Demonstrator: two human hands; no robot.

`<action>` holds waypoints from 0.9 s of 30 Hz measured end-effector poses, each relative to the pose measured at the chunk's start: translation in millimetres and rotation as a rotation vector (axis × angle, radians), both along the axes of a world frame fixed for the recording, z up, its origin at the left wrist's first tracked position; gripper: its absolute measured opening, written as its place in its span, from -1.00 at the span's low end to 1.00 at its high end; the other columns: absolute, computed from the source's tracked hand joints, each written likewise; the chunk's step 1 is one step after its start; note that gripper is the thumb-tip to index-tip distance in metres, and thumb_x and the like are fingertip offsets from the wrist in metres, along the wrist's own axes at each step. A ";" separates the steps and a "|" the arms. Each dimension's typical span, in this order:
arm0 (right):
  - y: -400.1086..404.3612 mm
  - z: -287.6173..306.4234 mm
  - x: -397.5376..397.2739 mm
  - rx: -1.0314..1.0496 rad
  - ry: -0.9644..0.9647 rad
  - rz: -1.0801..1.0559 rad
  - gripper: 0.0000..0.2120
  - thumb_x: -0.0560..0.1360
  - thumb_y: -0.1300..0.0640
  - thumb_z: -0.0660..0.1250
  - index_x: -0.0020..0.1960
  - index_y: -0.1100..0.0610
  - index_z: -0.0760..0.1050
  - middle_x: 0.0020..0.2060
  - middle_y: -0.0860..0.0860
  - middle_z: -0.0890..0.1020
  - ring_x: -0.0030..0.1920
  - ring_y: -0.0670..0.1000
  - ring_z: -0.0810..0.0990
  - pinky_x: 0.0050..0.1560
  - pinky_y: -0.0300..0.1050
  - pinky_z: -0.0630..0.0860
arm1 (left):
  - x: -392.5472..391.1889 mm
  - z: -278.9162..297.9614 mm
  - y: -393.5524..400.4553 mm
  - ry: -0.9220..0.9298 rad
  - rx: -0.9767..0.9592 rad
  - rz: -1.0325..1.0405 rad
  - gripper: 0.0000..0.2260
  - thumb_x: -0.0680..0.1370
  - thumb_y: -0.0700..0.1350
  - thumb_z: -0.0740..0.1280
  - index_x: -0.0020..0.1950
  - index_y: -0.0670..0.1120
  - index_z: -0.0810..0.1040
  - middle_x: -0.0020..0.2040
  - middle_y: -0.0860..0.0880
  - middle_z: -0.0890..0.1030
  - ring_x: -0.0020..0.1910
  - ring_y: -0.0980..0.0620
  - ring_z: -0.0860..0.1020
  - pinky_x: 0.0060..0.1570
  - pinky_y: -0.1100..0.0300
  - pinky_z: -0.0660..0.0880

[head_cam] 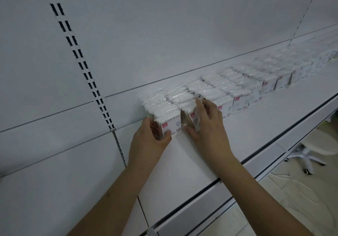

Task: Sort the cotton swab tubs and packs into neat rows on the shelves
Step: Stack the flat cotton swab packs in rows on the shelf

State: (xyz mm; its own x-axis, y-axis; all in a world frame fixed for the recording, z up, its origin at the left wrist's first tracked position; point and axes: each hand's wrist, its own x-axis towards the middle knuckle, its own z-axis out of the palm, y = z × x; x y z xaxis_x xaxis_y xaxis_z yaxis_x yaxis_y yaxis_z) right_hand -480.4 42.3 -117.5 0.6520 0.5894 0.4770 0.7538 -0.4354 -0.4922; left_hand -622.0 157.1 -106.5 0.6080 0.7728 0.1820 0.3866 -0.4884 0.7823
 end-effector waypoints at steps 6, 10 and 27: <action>6.3 31.1 -17.8 0.163 -0.222 -0.079 -0.45 0.59 -0.06 0.29 0.50 0.14 0.32 0.41 0.11 0.40 0.37 0.10 0.30 0.20 0.01 0.47 | -31.2 34.1 10.2 0.233 0.020 -0.042 -0.37 0.46 0.24 0.43 0.42 0.03 0.30 0.27 -0.02 0.46 0.21 0.01 0.48 0.13 0.09 0.49; 46.9 73.3 -49.1 0.316 -0.216 0.089 -0.53 0.61 0.00 0.24 0.47 0.14 0.36 0.40 0.10 0.40 0.40 0.10 0.32 0.29 -0.12 0.31 | -79.8 40.2 12.7 0.209 0.122 0.001 -0.47 0.54 0.20 0.34 0.43 0.04 0.32 0.31 0.02 0.43 0.30 0.05 0.42 0.18 0.21 0.37; 240.6 45.4 -320.0 -0.039 -0.207 1.122 -0.35 0.53 -0.06 0.36 0.51 0.18 0.28 0.38 0.18 0.42 0.33 0.24 0.40 0.32 0.11 0.40 | -355.4 -0.5 14.7 0.215 0.411 0.918 -0.67 0.51 -0.09 0.41 0.26 -0.05 0.52 0.22 -0.01 0.50 0.26 -0.03 0.43 0.24 0.06 0.40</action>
State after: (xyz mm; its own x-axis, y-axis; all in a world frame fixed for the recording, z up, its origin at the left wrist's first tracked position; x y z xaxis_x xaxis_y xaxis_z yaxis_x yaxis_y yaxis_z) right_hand -800.4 282.9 -72.1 -0.3411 0.8065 0.4829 0.7922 0.5231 -0.3142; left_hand -977.4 171.8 -106.9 -0.1353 0.8588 0.4941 0.8583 -0.1476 0.4915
